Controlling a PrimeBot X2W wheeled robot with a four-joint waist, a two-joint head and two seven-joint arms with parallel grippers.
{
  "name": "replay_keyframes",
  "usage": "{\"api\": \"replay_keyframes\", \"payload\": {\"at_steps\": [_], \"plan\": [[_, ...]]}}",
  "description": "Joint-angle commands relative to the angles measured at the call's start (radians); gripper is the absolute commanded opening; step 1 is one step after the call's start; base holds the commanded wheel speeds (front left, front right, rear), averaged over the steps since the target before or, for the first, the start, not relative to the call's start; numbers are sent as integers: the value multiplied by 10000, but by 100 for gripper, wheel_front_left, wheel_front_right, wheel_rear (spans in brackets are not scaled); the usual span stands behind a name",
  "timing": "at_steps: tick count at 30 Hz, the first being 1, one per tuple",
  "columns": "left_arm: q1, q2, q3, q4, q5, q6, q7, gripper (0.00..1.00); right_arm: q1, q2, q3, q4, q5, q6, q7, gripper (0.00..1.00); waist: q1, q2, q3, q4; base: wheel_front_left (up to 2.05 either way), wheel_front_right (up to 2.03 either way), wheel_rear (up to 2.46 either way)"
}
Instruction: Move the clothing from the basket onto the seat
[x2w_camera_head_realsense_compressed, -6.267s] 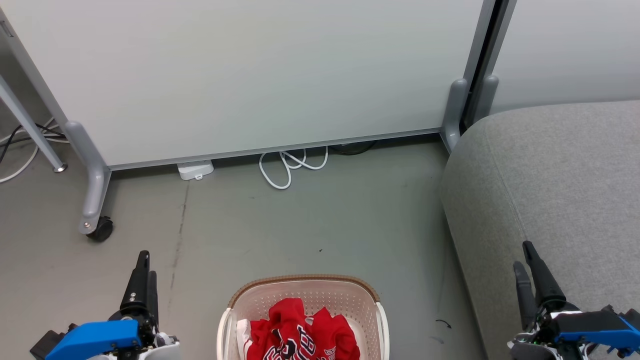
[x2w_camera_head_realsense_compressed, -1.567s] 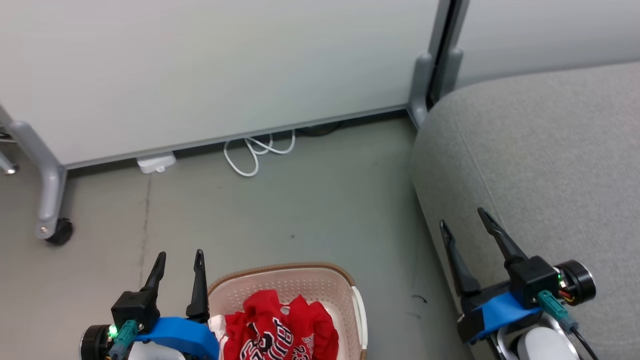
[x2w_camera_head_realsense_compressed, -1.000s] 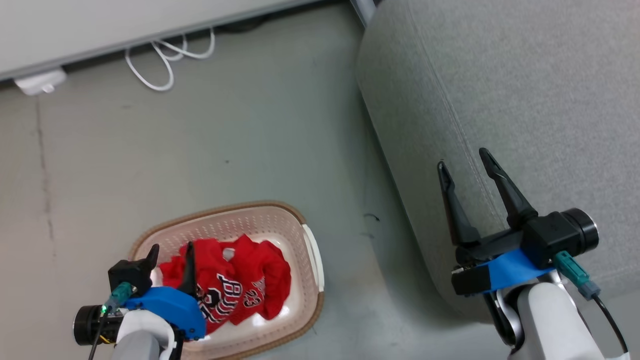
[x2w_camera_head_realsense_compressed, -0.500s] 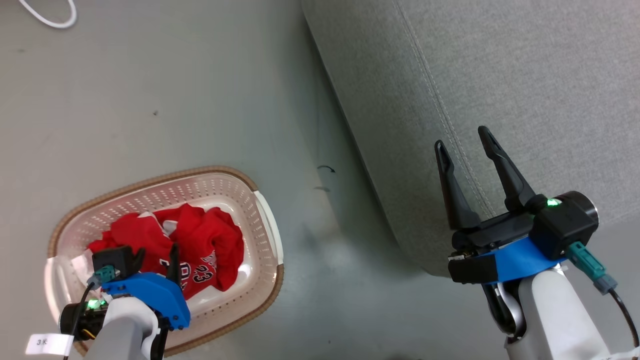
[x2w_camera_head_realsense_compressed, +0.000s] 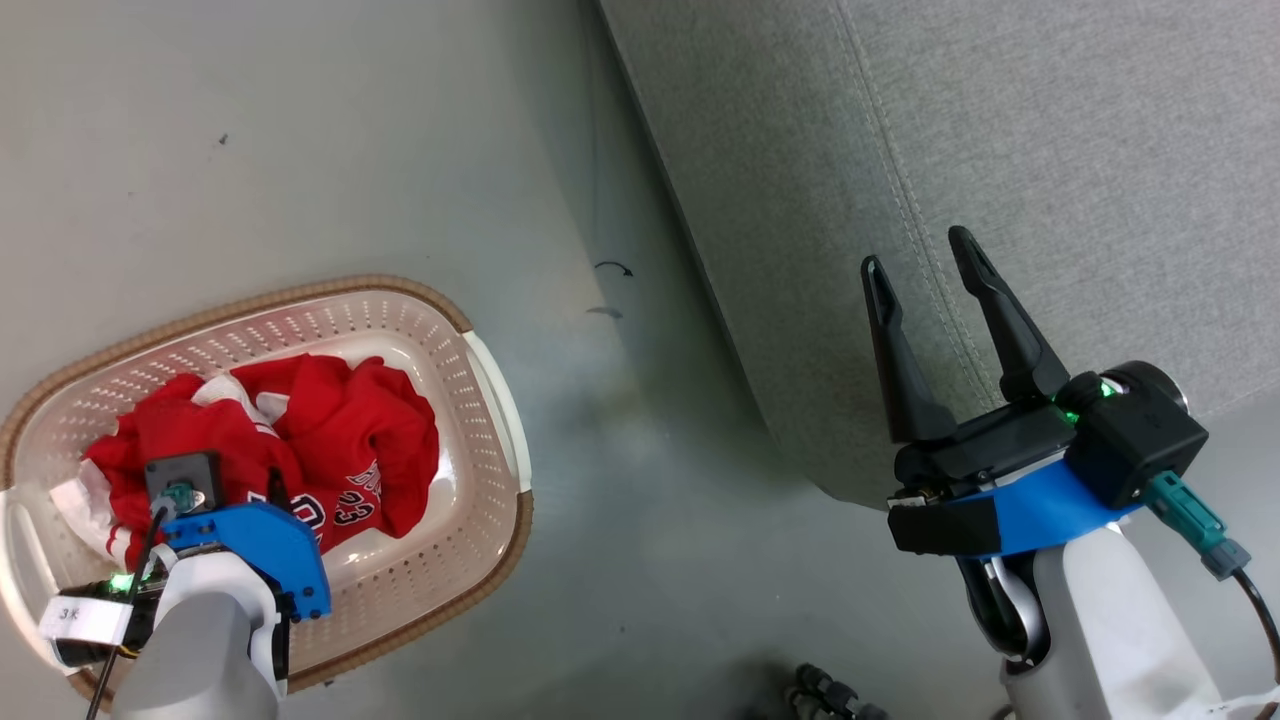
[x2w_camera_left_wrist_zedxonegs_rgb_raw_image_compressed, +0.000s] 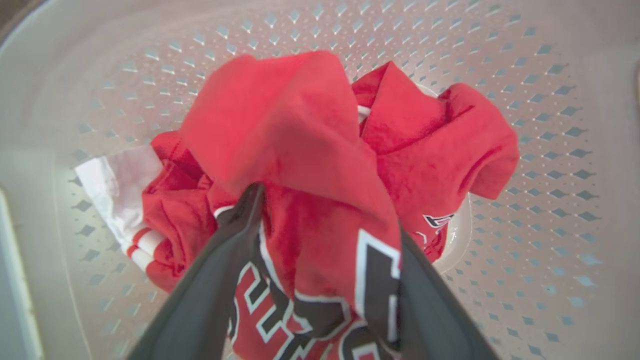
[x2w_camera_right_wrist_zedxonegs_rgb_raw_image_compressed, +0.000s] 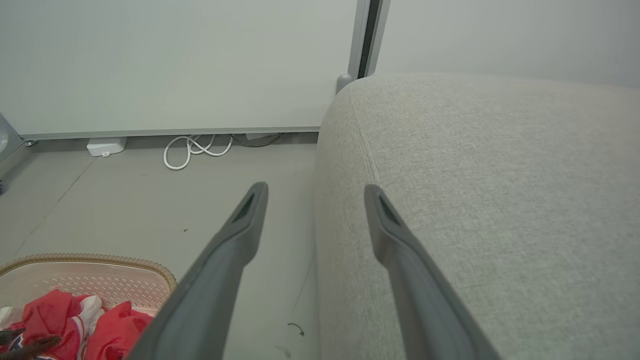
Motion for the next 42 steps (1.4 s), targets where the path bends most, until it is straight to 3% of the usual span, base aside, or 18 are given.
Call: {"api": "replay_keyframes", "payload": {"at_steps": [1,3,4,5,6,23,31,42], "plan": [[-257,94,-7,83,5,86,71,100,-175,-16,37,-47,63,4,-36,100,-2,1,140,-12,0,0,0],[-393,128,-25,222,-17,146,201,100,-213,-18,74,-53,170,4,-37,100,-2,1,232,-12,0,0,0],[-442,142,-44,273,-24,140,217,89,-244,-18,84,-52,193,4,-37,100,-2,1,257,-9,0,0,0],[-484,149,-86,337,-2,129,286,35,-266,-18,98,-49,215,4,-37,100,-2,1,278,-6,0,0,0],[-528,154,-115,373,0,91,292,0,-272,-18,100,-41,234,4,-37,100,-2,1,293,1,0,0,0],[-393,-266,-181,759,-410,-371,-151,0,-308,-18,55,162,159,5,-37,100,-2,1,-403,309,0,0,0],[-76,-670,-565,665,-348,-1097,-853,0,-22,-21,-53,444,-119,5,-37,100,-2,1,-1832,969,0,0,0],[228,-1267,-931,131,-579,-1671,-1222,0,531,-24,-203,910,-596,5,-37,100,-2,1,-3759,2097,0,0,0]]}}
